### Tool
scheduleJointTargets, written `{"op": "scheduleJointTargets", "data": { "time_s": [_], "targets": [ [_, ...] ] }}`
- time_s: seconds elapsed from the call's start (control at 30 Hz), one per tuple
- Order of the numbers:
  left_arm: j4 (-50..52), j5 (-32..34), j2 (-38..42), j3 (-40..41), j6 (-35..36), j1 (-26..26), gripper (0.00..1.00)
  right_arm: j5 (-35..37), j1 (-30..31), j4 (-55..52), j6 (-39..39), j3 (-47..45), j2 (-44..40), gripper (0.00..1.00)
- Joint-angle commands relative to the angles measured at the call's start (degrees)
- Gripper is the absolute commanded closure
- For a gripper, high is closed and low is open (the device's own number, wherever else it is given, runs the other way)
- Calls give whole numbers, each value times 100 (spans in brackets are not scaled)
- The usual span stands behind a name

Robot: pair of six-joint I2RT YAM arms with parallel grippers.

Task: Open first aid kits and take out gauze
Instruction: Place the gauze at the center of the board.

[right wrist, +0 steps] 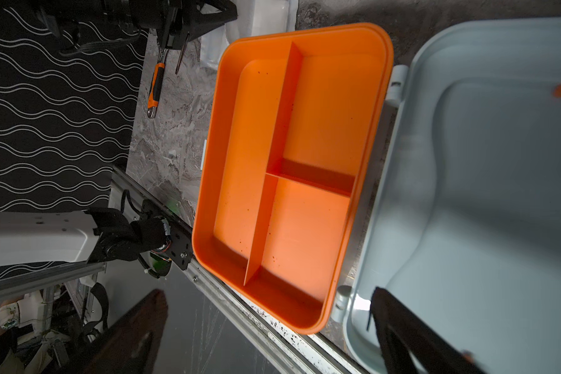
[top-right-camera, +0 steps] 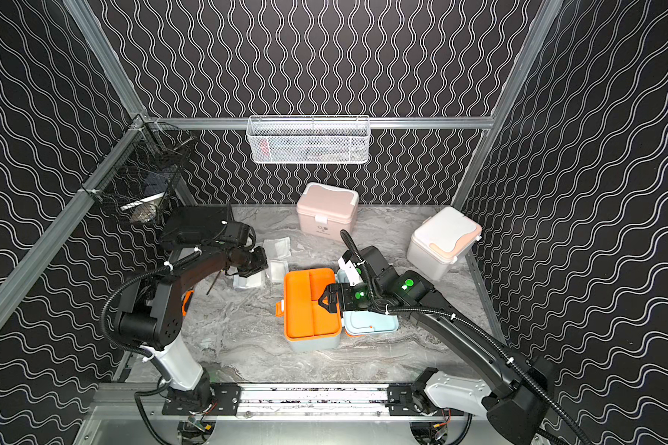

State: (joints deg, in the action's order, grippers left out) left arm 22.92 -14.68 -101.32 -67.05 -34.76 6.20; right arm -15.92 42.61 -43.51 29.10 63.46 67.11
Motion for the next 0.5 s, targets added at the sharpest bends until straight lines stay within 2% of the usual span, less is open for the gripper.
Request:
{"op": "scheduleJointTargets", "data": {
  "time_s": [0.0, 0.33, 0.47],
  "targets": [
    [-153, 76, -117, -41, 40, -57, 100, -38, 2, -42, 10, -18, -24, 0],
    [-69, -45, -424, -221, 158, -74, 100, -35, 6, -61, 59, 17, 15, 0],
    [91, -9, -393, -307, 261, -70, 83, -51, 10, -66, 86, 52, 53, 0]
  ]
}}
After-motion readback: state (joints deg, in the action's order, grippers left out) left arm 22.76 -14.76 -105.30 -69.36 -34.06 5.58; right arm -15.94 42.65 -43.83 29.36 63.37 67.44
